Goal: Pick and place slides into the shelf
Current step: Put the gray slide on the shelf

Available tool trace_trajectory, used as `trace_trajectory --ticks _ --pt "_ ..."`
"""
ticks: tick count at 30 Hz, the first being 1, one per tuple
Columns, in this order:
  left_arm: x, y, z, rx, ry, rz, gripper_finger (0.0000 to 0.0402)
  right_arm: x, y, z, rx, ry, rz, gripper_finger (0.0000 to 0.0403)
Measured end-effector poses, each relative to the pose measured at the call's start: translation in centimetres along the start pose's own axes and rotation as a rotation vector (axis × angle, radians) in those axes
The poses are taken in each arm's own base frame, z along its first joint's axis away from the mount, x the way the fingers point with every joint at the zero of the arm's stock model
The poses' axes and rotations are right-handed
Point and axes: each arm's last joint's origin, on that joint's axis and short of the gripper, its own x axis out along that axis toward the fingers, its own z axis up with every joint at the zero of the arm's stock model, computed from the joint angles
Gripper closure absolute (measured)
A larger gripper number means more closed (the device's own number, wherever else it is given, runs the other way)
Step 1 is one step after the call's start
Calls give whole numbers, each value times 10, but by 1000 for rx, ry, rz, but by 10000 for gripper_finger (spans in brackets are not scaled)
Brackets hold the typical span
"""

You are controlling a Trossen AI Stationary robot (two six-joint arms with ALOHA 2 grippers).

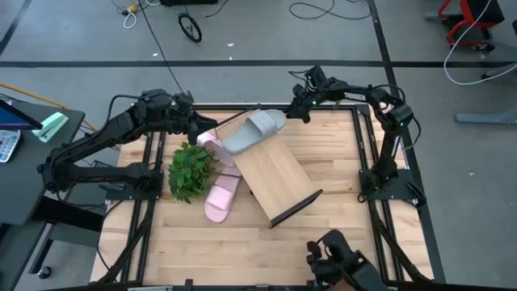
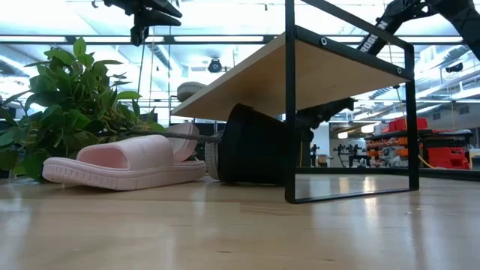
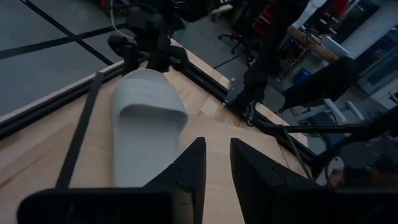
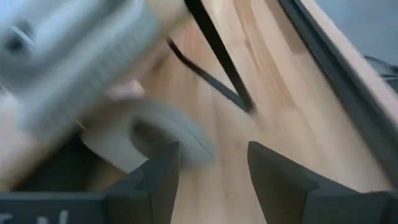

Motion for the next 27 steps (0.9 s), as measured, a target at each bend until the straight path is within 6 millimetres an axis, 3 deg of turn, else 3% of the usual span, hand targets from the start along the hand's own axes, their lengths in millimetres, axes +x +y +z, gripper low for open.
trace_trajectory --ticks 4,17,21,27 --pt "0 0 0 -16 3 -5 328 0 1 -4 -127 36 -13 210" --pt "0 0 -1 -47 19 -8 322 31 21 0 -480 167 -49 229" --pt "0 0 -3 -53 45 -26 322 33 21 2 -494 176 -92 213" --pt "0 1 -5 -59 65 -22 322 33 19 8 -470 140 -129 159"
